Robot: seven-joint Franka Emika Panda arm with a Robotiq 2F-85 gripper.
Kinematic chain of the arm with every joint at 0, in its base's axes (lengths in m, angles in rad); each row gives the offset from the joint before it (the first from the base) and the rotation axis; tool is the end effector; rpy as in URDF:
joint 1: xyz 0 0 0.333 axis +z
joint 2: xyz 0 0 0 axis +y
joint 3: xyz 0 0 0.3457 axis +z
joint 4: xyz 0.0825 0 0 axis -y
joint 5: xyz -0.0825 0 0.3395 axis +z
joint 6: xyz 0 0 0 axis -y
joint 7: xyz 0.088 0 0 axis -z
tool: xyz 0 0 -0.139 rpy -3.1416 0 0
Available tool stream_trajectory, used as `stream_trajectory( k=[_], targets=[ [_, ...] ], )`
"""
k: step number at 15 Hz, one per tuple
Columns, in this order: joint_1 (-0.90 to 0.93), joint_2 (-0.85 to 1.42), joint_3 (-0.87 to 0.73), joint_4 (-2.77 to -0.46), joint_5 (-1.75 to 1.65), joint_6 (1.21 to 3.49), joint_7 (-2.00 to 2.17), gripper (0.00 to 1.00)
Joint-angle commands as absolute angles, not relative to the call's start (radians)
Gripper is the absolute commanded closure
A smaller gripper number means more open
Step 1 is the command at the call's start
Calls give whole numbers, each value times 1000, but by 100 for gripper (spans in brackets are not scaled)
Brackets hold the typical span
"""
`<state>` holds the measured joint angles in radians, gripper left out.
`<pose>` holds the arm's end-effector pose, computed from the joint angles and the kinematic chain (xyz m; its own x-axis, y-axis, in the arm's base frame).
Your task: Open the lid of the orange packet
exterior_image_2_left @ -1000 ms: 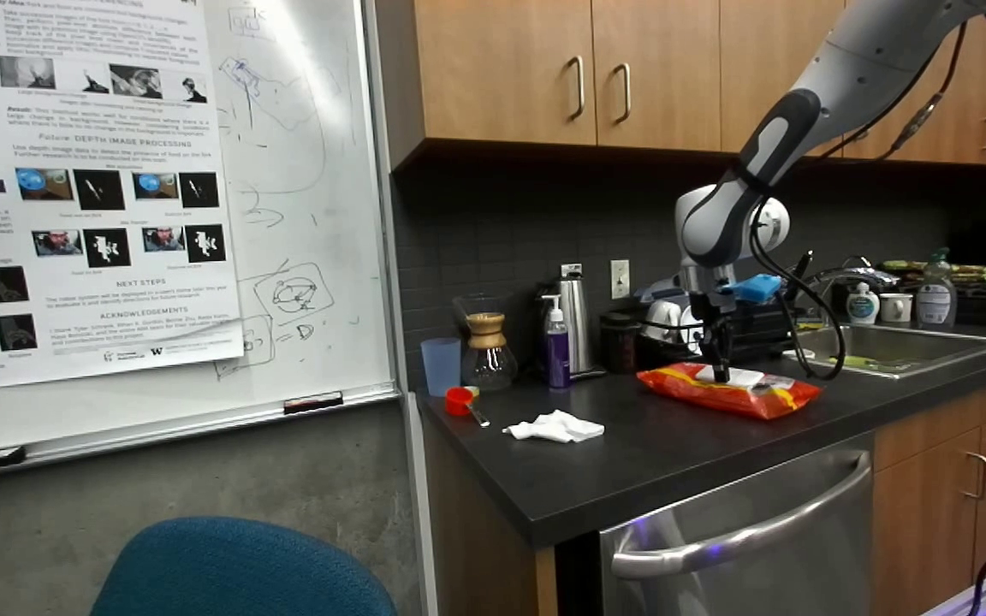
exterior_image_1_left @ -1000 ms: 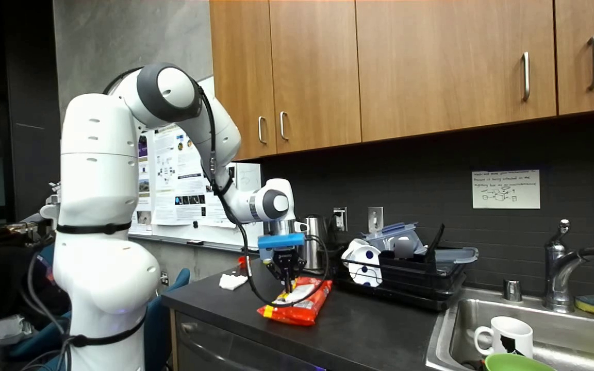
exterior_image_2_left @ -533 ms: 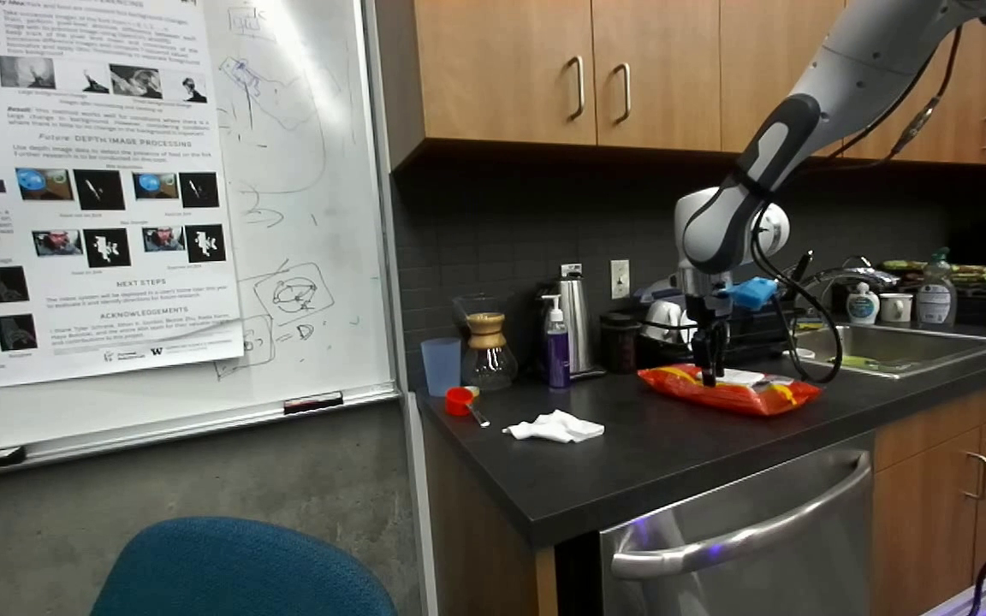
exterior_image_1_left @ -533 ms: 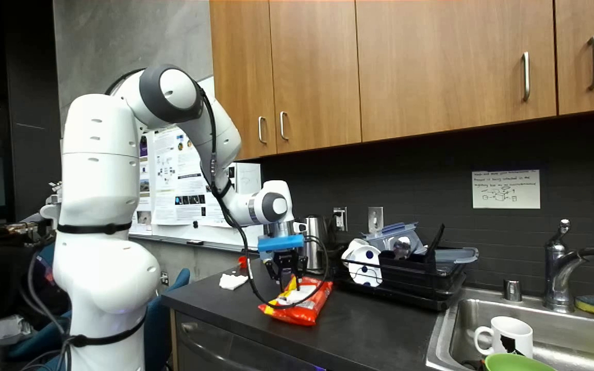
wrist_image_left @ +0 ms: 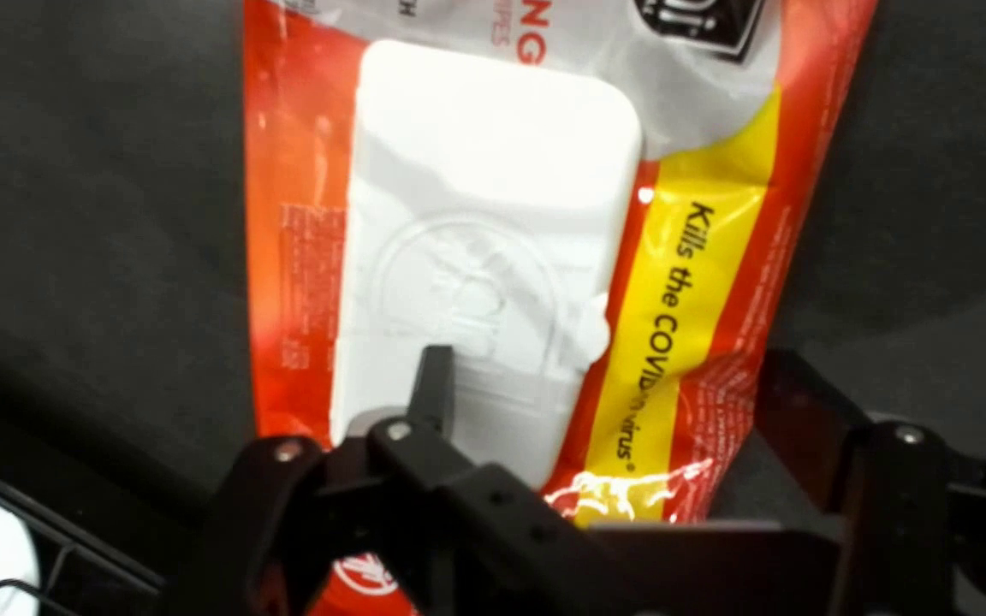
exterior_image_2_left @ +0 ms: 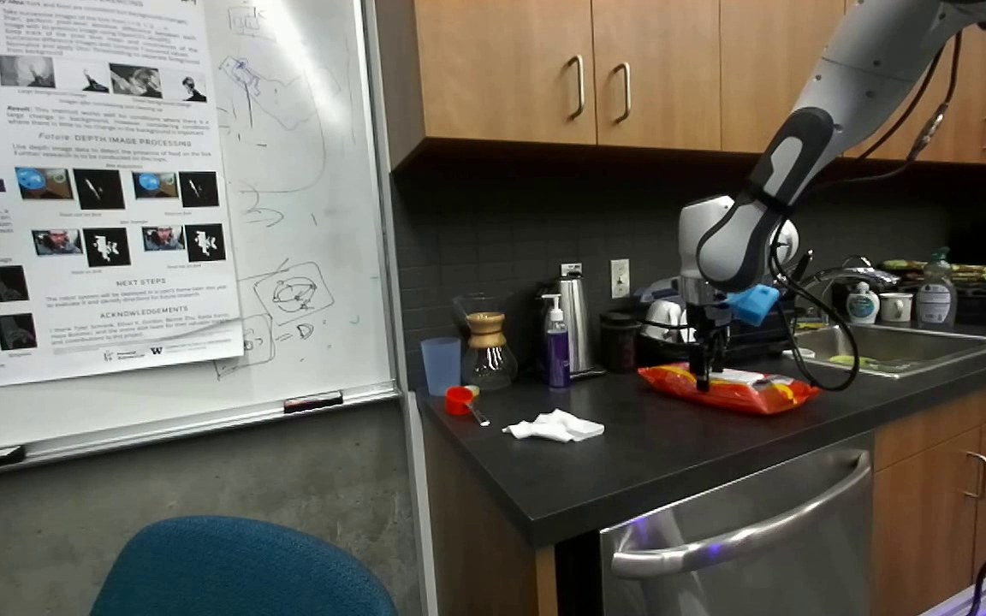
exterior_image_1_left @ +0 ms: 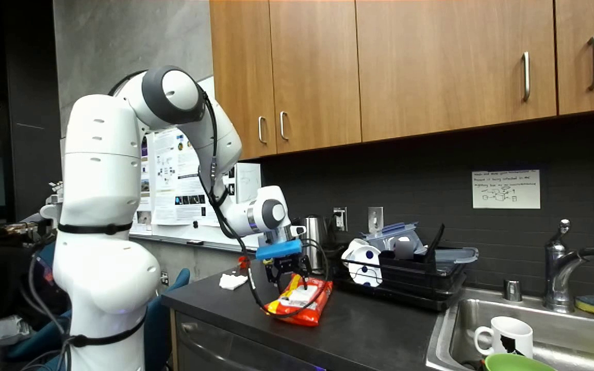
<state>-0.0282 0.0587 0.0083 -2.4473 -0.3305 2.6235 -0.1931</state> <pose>0.4739 -0.0070 0.3211 0.8963 0.4404 0.0509 0.4221 -0.8829 0.2058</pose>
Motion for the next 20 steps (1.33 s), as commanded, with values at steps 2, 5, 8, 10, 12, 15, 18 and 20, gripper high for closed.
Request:
stream_trajectory(
  k=[2,5,8,10,12,15,18,20],
  targets=[
    [-23,37,-7,-2473,-347,2658,-166,17],
    [-25,28,-12,-2475,-347,2668,-159,21],
    [-26,20,-18,-2481,-355,2683,-143,25],
    [-27,10,-21,-2490,-359,2698,-135,31],
    [-29,1,-26,-2498,-361,2715,-127,30],
    [-32,-9,-37,-2509,-391,2743,-96,33],
    [-39,-18,-48,-2519,-440,2758,-54,36],
    [-45,-19,-53,-2525,-466,2764,-31,41]
  ],
)
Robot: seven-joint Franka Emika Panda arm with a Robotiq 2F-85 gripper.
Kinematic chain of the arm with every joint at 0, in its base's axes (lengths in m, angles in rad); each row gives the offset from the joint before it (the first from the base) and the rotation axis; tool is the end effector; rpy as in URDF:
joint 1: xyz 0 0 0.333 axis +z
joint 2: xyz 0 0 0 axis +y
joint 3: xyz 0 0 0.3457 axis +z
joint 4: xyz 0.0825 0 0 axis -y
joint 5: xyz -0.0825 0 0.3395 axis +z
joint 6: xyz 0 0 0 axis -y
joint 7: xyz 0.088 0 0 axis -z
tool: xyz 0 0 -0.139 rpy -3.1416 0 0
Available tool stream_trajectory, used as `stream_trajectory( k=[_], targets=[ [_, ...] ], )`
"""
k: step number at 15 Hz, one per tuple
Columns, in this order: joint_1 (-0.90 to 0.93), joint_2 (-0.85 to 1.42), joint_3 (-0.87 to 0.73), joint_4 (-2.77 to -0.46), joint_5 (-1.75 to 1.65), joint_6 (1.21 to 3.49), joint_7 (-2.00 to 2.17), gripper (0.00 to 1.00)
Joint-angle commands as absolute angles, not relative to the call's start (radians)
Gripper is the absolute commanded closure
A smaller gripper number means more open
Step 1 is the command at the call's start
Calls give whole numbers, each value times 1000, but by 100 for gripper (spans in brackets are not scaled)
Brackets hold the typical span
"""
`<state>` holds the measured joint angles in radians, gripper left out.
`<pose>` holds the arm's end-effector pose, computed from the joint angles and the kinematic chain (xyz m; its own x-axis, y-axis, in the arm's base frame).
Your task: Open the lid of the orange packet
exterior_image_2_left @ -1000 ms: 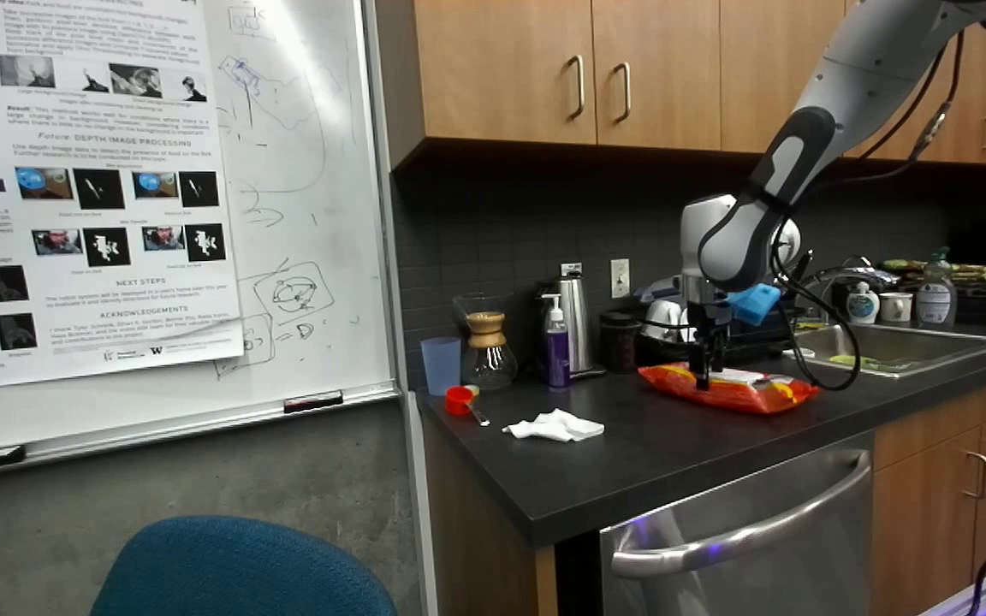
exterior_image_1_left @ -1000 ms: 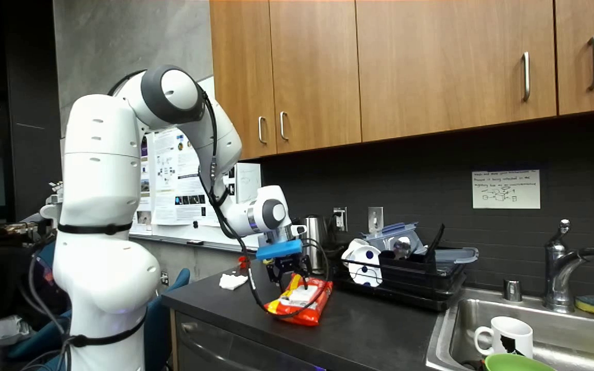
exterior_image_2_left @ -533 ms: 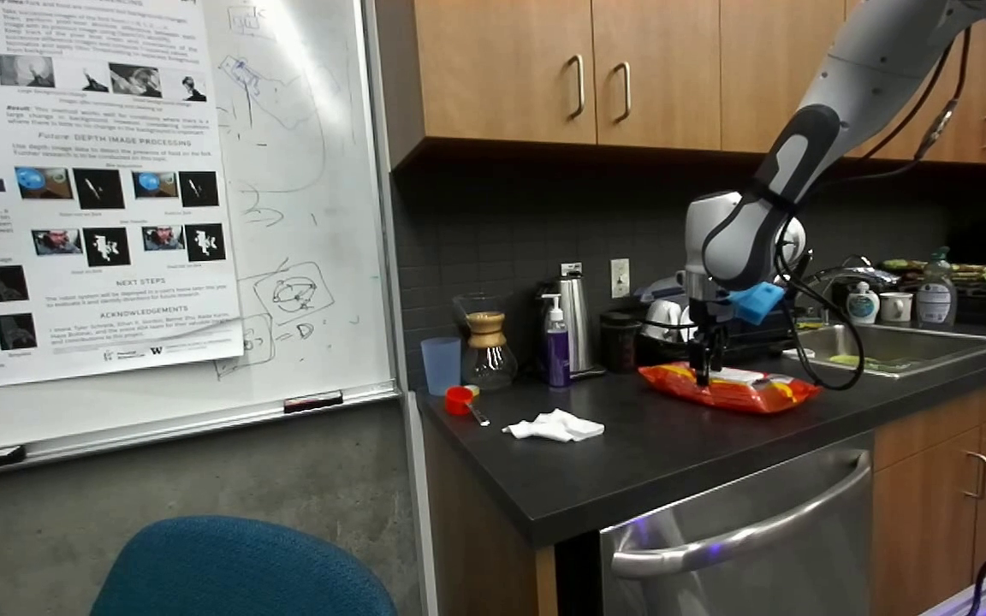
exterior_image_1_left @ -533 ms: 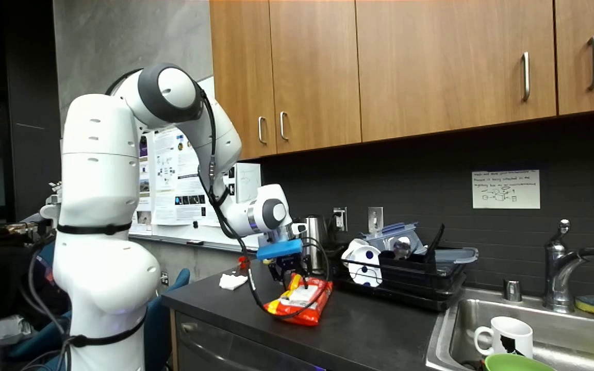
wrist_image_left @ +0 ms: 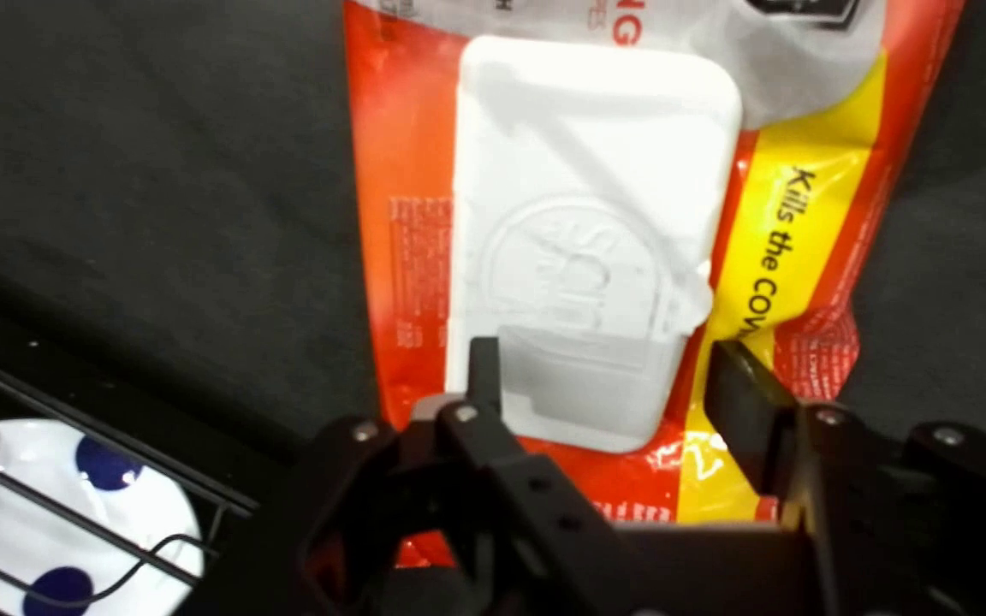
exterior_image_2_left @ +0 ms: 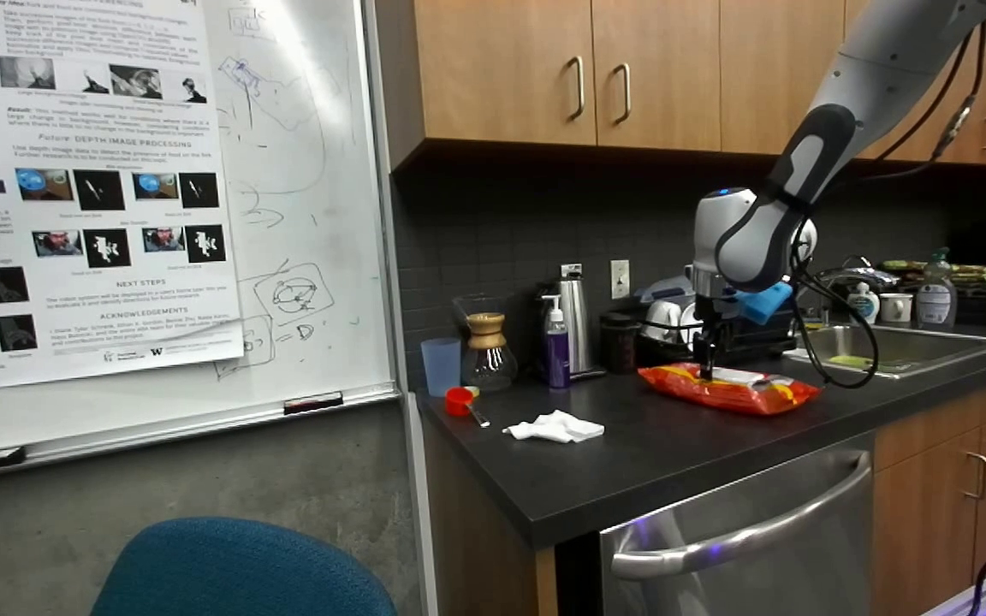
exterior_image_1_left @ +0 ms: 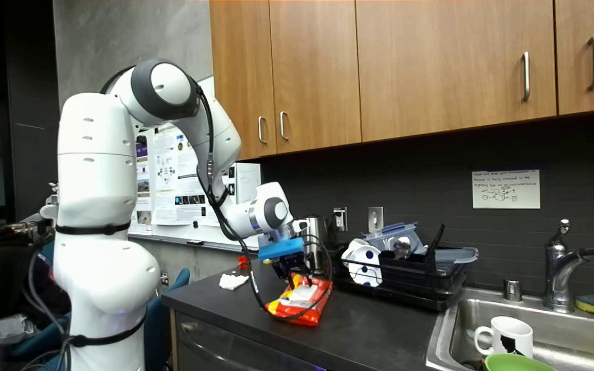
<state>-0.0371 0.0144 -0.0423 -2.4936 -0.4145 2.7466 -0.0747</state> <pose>0.4708 -0.0263 0.3371 0.9140 0.3678 0.1715 0.3201 -0.9131 0.2525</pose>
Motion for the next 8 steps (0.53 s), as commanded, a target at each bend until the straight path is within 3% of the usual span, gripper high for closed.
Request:
stream_trajectory(
  k=[1,8],
  targets=[
    [-47,-20,-56,-2527,-478,2764,-19,41],
    [-50,-32,-57,-2539,-518,2753,35,41]
  ],
)
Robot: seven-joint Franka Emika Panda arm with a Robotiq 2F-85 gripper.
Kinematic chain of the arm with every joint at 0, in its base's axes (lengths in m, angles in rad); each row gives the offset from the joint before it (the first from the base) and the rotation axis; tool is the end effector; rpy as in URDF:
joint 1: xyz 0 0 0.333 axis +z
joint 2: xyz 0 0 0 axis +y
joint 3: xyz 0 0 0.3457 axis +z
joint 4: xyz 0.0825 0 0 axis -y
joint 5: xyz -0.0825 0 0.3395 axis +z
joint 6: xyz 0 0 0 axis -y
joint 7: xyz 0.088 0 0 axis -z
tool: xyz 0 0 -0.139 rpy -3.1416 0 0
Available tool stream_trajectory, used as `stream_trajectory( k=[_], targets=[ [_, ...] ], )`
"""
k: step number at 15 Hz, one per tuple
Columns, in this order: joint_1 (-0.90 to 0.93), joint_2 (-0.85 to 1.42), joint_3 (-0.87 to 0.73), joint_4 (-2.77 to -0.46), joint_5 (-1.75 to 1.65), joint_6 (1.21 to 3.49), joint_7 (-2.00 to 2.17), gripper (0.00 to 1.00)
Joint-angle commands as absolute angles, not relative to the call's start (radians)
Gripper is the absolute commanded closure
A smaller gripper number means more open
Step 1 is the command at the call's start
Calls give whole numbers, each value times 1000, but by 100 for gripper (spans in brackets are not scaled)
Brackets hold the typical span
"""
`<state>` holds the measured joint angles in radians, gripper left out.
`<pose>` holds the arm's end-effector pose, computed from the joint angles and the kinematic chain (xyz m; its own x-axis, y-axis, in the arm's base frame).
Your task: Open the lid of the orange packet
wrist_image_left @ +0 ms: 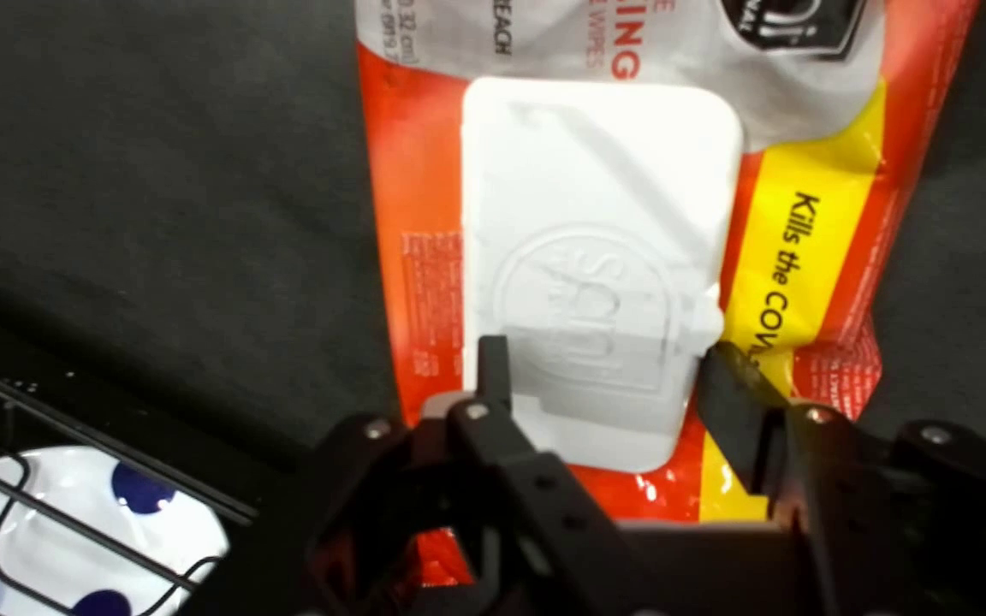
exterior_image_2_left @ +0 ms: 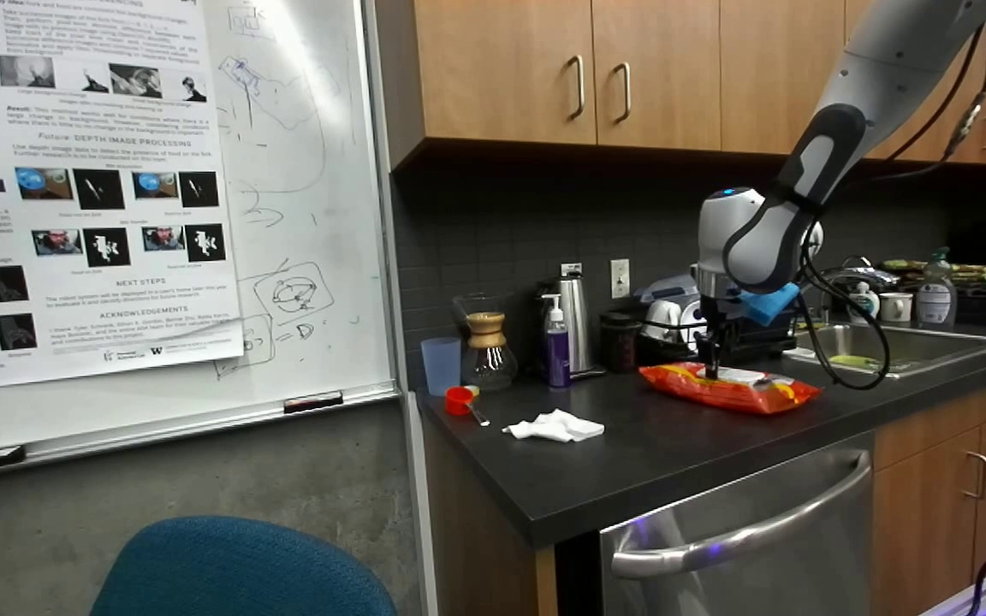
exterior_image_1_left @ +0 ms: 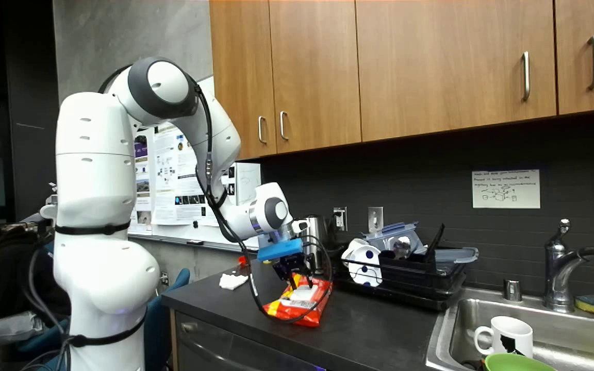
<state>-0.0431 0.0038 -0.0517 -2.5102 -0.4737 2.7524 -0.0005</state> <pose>0.4649 -0.0311 0.3359 0.9251 0.3365 0.1761 0.2838 -0.9206 0.2681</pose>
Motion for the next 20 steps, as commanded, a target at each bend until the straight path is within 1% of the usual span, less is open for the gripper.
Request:
stream_trajectory(
  k=[1,3,8,11,12,13,15,17,18,19,20],
  targets=[
    [-51,-34,-57,-2540,-522,2752,43,40],
    [-51,-40,-56,-2543,-534,2745,59,41],
    [-58,-56,-56,-2561,-549,2727,86,39],
    [-65,-69,-55,-2576,-555,2723,94,40],
    [-68,-71,-55,-2580,-561,2726,96,48],
    [-70,-72,-54,-2581,-571,2725,100,65],
    [-71,-75,-51,-2586,-582,2729,100,76],
    [-70,-79,-49,-2591,-588,2730,101,93],
    [-70,-82,-48,-2593,-586,2729,97,99],
    [-70,-86,-46,-2594,-587,2730,97,100],
    [-70,-90,-44,-2596,-585,2730,95,96]
  ],
)
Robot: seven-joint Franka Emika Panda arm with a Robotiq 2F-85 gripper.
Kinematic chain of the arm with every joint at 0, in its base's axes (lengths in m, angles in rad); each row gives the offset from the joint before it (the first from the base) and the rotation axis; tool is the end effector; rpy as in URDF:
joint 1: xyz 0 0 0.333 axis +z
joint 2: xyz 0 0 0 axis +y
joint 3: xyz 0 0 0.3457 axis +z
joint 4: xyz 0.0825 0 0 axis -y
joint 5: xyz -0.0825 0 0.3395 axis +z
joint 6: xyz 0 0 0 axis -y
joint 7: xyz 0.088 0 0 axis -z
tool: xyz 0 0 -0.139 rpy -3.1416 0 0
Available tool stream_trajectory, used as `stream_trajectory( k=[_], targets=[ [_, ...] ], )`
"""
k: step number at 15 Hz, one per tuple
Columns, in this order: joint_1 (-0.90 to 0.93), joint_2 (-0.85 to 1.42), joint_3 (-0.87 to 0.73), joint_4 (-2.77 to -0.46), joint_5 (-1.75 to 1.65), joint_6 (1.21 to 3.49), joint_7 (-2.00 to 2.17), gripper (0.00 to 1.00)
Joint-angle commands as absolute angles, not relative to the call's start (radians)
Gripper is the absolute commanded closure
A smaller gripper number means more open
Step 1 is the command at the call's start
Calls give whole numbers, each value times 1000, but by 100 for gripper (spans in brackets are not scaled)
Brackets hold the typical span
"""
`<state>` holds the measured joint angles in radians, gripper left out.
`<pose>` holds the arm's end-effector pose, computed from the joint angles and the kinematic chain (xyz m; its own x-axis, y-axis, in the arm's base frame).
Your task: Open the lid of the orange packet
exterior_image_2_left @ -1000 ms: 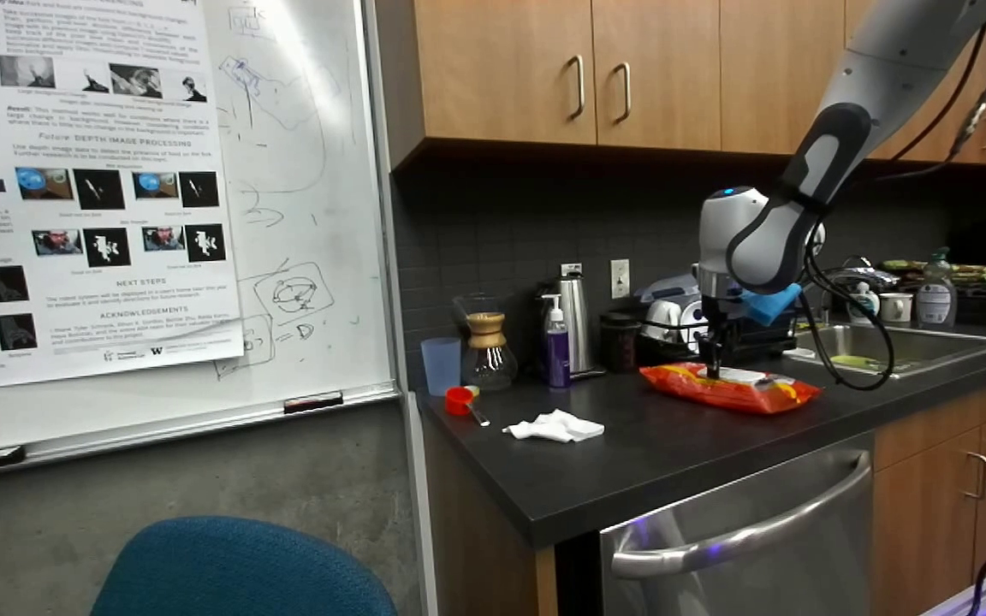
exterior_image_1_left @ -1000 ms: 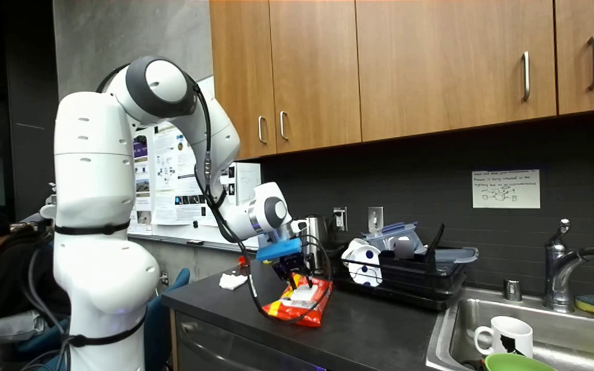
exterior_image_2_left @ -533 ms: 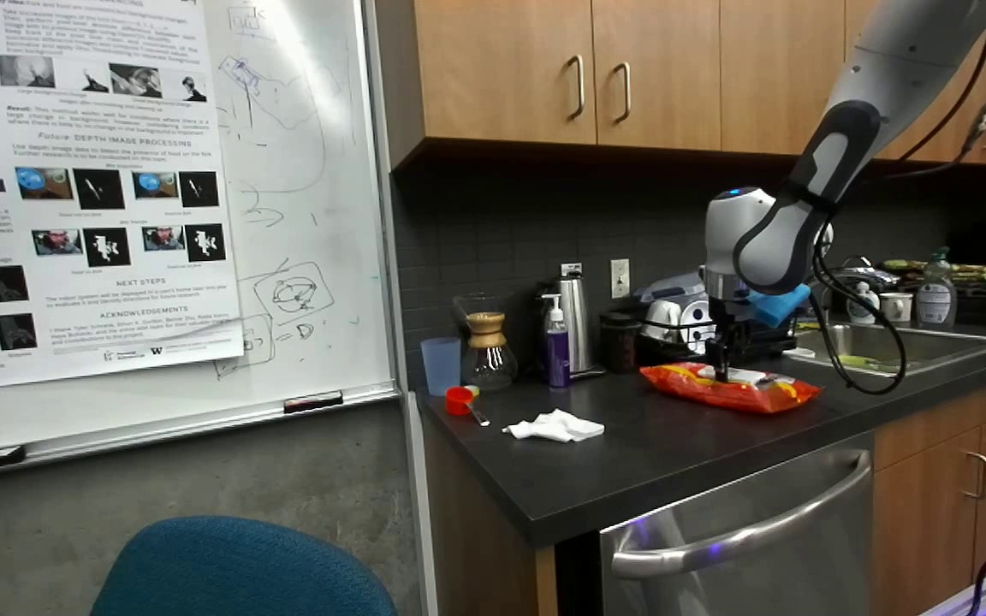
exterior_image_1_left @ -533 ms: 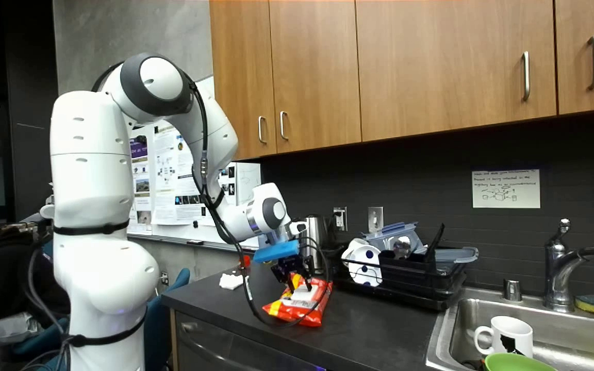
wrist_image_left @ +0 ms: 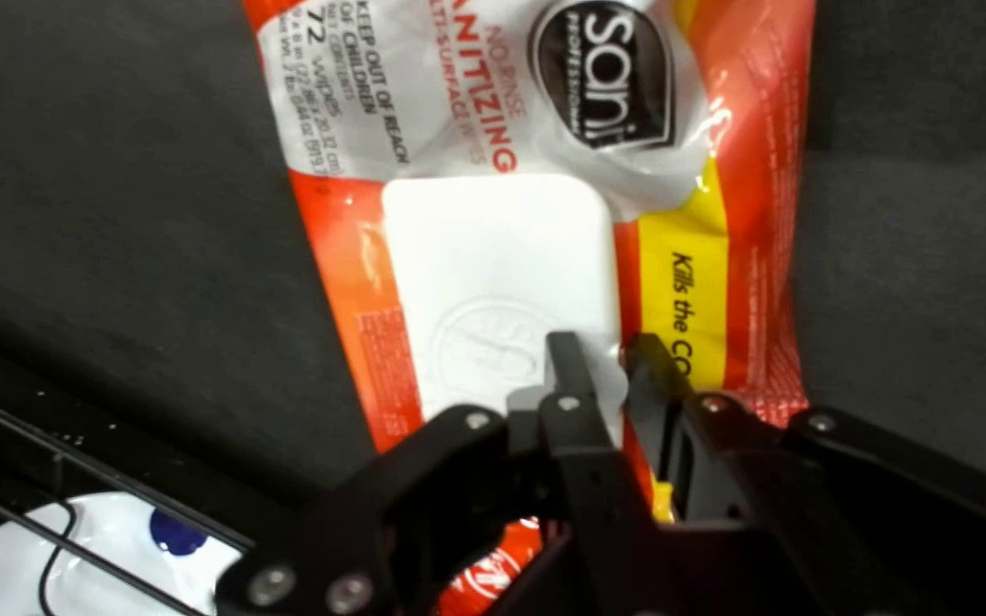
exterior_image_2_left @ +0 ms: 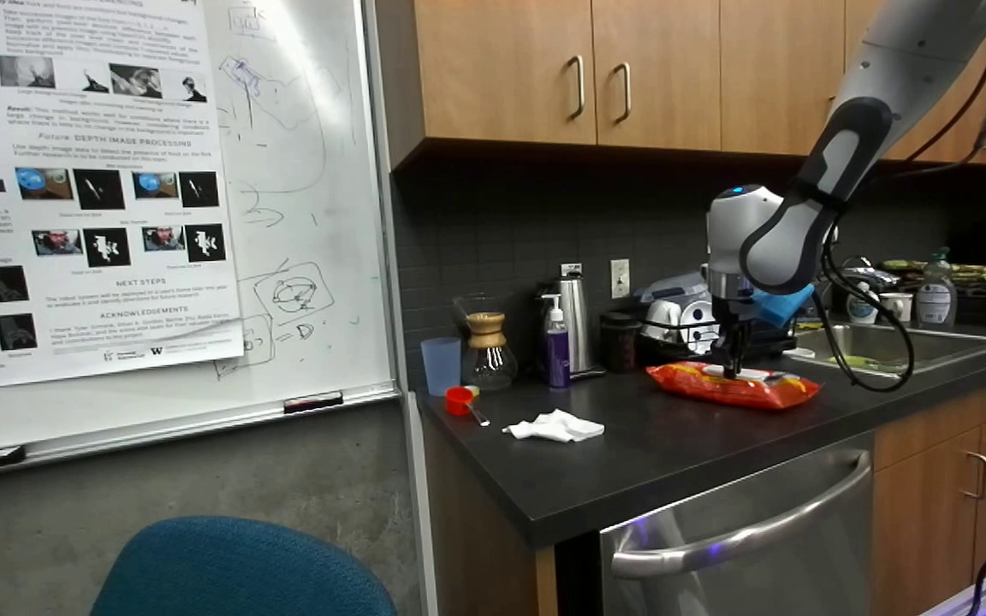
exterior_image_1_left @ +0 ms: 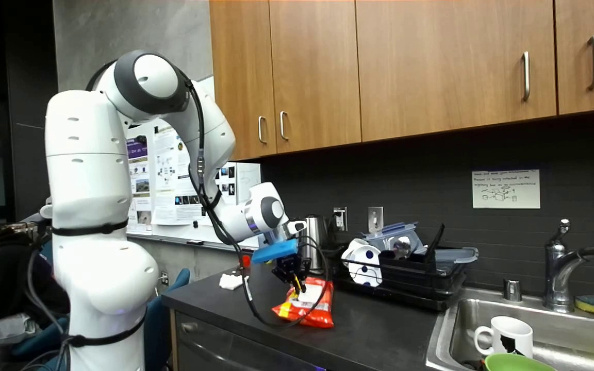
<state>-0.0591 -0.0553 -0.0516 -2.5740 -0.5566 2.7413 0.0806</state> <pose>0.4404 -0.0346 0.3366 0.9347 0.3149 0.1652 0.2582 -0.9204 0.2934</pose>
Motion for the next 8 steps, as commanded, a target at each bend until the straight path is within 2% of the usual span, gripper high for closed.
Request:
stream_trajectory(
  k=[1,8],
  targets=[
    [-71,-93,-43,-2597,-585,2730,94,99],
    [-74,-107,-37,-2592,-578,2714,86,99]
  ],
)
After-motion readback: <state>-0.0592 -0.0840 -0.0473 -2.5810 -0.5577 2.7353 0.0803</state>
